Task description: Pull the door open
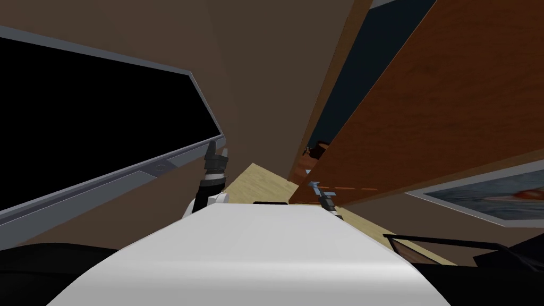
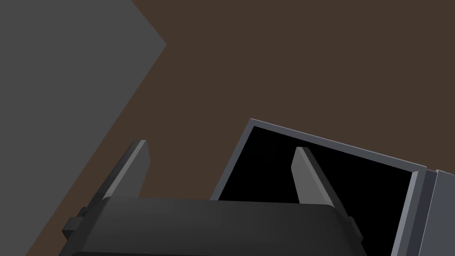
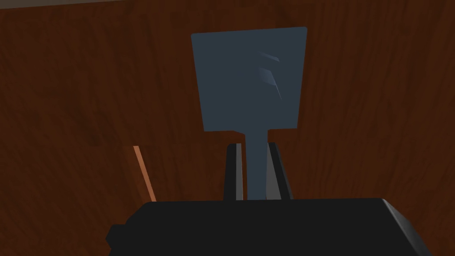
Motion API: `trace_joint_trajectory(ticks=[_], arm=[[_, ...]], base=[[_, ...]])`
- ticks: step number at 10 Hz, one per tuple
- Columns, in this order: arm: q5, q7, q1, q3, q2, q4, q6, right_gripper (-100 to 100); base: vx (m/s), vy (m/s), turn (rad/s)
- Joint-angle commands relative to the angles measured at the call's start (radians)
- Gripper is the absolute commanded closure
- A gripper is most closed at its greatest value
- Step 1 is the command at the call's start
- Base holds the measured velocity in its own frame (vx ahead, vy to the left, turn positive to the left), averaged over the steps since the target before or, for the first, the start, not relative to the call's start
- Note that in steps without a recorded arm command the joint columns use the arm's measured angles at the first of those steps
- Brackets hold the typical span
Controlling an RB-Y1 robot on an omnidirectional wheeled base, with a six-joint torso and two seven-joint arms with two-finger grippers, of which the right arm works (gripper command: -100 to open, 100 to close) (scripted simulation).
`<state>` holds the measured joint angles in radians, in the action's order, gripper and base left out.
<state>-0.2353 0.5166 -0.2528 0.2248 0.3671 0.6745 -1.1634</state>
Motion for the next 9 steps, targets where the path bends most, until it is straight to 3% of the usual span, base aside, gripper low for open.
trace_joint_trajectory(ticks=[1, 2, 4, 7, 8, 9], arm=[[0.0, 0.0, 0.0, 0.0, 0.0, 0.0, 0.0, 100], [0.014, -0.012, 0.029, -0.013, -0.001, -0.027, 0.008, 100], [0.02, -0.017, 0.043, -0.018, -0.002, -0.037, 0.012, 100], [0.051, -0.042, 0.107, -0.045, -0.005, -0.084, 0.032, 100], [0.051, -0.042, 0.107, -0.045, -0.005, -0.084, 0.032, 100], [0.061, -0.05, 0.128, -0.053, -0.007, -0.099, 0.039, 100]], base=[[-0.09, -0.009, 0.011], [-0.187, -0.038, 0.114], [-0.159, -0.046, 0.085], [-0.212, -0.058, 0.126], [-0.146, -0.046, 0.059], [-0.128, -0.031, 0.062]])
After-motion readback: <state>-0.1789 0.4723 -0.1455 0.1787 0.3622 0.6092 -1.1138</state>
